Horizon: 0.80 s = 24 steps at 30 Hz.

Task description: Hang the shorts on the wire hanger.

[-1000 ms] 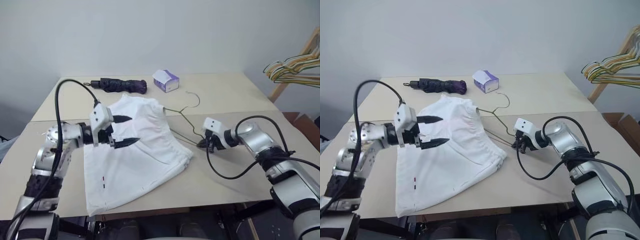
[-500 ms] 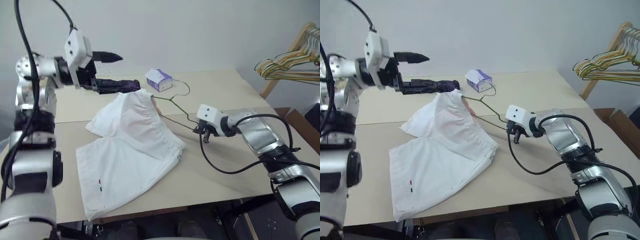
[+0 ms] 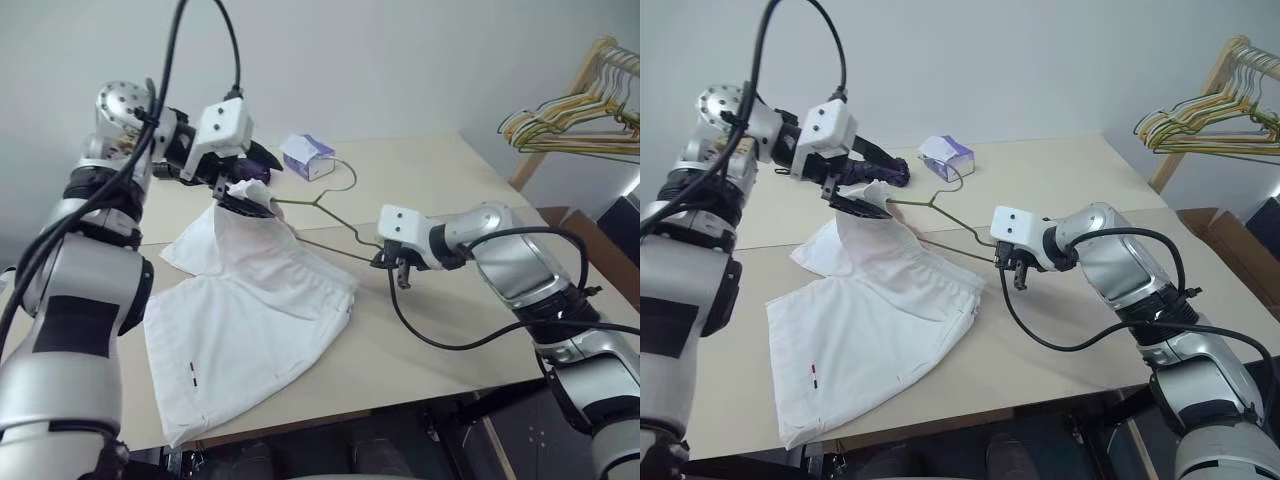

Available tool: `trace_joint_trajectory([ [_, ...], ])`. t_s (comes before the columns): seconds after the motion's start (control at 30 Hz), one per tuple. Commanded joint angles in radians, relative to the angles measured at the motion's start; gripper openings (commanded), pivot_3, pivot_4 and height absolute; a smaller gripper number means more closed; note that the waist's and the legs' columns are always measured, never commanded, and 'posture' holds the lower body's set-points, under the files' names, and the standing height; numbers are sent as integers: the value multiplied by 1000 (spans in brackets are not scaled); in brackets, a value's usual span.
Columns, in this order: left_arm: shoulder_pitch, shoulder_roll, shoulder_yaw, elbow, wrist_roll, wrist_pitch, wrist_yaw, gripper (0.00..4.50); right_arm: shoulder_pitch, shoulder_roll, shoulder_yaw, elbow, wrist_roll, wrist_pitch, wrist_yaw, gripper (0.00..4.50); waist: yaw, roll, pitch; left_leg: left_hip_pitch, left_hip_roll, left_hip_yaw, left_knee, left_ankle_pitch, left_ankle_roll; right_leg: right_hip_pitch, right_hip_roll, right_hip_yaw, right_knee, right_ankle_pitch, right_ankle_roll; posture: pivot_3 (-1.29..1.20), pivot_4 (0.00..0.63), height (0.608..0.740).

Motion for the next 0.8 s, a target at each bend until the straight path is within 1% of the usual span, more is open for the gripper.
trace_joint_trajectory([
  [0.03,-47,7,-50,6,-26,-2,-4,4476,-43,5,-15,-35,-16,-5,7,0,-4,0,0,0,0,-1,0,0,0,0,0,0,0,0,0,-158,0,740],
  [0.13,-51,11,-108,11,-33,4,-4,3900,-50,10,-15,-36,-23,1,16,0,-12,0,0,0,0,-2,0,0,0,0,0,0,0,0,0,-162,0,740],
  [0.17,-51,13,-123,11,-37,5,-4,3611,-52,12,-15,-35,-26,1,17,0,-15,0,0,0,0,-2,0,0,0,0,0,0,0,0,0,-163,0,740],
  [0.3,-44,18,-162,21,-42,-5,-4,2240,-58,22,-14,-27,-35,2,14,0,-25,0,0,0,0,-3,0,0,0,0,0,0,1,0,0,-168,0,740],
  [0.47,-47,16,-153,37,-39,-11,-4,672,-51,24,-15,-29,-44,4,11,0,-26,0,1,0,0,-4,0,0,0,0,0,0,1,0,0,-171,0,740],
  [0.5,-48,16,-152,40,-35,-14,-4,301,-48,23,-15,-29,-44,3,10,0,-26,0,1,0,0,-4,0,0,0,0,0,0,1,0,0,-171,0,740],
  [0.53,-48,17,-151,41,-38,-12,-4,76,-46,21,-15,-29,-45,3,11,0,-26,0,1,0,0,-4,0,0,0,0,0,0,1,0,0,-171,0,740],
  [0.73,-54,8,-96,56,-9,-28,-4,43,-42,36,-23,-3,-66,-21,-35,0,-28,0,1,0,0,-4,0,0,0,0,0,0,1,0,0,-173,0,740],
  [0.8,-56,5,-79,60,9,-44,-4,43,-35,49,-37,16,-77,-72,-71,0,-29,0,1,0,0,-4,0,0,0,0,0,0,2,0,0,-171,0,740],
])
